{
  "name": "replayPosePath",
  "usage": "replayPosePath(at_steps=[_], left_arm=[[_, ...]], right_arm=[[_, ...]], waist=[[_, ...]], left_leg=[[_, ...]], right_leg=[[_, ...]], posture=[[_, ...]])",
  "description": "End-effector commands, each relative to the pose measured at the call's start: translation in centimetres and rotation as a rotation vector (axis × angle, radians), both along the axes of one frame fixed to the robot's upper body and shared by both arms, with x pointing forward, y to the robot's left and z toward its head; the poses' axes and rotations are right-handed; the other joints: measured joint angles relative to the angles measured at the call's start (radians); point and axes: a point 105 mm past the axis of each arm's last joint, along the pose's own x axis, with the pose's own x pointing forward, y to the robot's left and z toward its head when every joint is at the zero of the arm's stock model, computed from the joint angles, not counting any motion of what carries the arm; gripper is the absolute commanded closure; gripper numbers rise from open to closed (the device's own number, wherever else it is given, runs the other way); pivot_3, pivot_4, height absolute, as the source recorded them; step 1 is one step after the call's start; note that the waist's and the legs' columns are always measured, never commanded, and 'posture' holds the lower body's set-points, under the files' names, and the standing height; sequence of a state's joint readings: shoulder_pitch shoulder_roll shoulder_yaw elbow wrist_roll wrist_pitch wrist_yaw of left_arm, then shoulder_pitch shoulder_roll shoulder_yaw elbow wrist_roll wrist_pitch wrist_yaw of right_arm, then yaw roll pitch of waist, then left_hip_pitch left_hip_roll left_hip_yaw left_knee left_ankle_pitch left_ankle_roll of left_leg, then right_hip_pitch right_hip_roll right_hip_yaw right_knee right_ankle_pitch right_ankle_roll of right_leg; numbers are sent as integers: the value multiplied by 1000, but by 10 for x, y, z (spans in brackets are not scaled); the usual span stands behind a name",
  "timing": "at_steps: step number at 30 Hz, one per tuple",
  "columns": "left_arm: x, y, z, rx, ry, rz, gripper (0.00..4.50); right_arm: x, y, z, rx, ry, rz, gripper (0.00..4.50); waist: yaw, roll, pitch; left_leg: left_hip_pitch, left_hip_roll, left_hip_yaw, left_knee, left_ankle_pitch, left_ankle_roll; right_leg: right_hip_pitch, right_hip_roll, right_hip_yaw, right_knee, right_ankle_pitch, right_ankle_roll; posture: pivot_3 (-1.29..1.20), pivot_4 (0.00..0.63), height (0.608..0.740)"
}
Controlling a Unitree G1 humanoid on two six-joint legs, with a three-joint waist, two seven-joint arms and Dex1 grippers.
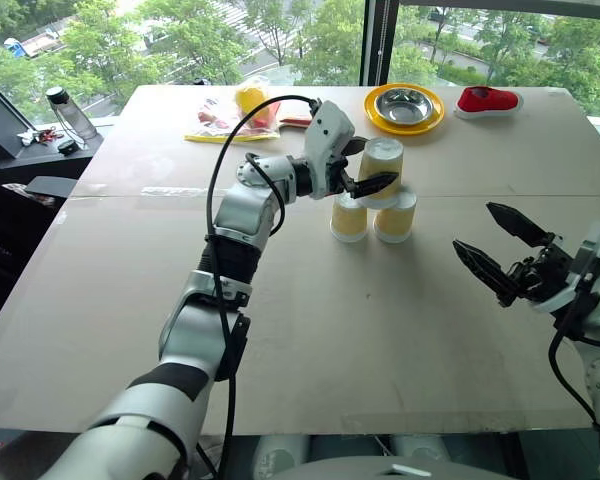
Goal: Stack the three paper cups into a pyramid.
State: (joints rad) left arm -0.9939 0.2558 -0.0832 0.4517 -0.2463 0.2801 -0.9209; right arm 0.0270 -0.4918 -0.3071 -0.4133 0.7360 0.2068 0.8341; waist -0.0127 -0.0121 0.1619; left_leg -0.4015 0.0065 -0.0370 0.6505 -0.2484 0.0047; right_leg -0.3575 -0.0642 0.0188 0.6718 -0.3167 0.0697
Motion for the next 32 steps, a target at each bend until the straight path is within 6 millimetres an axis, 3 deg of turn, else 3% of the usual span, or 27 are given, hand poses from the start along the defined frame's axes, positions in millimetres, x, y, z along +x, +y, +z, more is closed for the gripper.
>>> replayPosePath(at_steps=[1,11,13,18,22,25,28,32], left_arm=[[-21,4,47,-91,-152,-58,60],[-60,26,88,-158,-259,-115,60],[-64,38,81,-141,-233,-83,60],[-79,85,-3,51,-32,91,60],[-112,121,-66,136,107,223,60],[-138,136,-105,150,208,299,60],[-152,142,-135,152,263,366,60],[-155,139,-153,170,268,406,60]], right_arm=[[-3,1,5,1,-37,18,0],[-2,0,-9,-23,-10,38,0],[-2,-3,-17,-43,8,36,0],[-7,-17,-47,-109,80,17,0],[-8,-35,-78,-190,162,-3,0],[-6,-49,-100,-256,212,-20,0],[0,-56,-114,-280,246,-31,0],[4,-56,-120,-283,258,-20,0]], waist=[[0,0,0],[0,0,0],[-3,0,0],[-12,3,-2],[-19,1,-1],[-3,1,-1],[2,3,0],[12,3,0]], left_leg=[[0,0,0,0,0,0],[1,0,1,1,0,0],[1,0,1,0,0,0],[4,2,3,-1,0,0],[4,5,3,-4,-1,1],[5,5,3,-2,-2,4],[12,4,5,-2,-3,4],[18,3,2,-4,-3,4]], right_leg=[[0,0,0,0,0,0],[0,0,1,1,0,0],[0,0,1,1,0,0],[0,1,4,2,0,0],[0,0,6,0,0,0],[1,-2,5,1,0,-1],[8,-4,6,-1,0,-1],[16,-6,6,-4,0,-2]], posture=[[0,150,740],[0,150,740],[0,150,740],[0,150,740],[0,150,740],[0,150,740],[0,150,740],[0,150,740]])
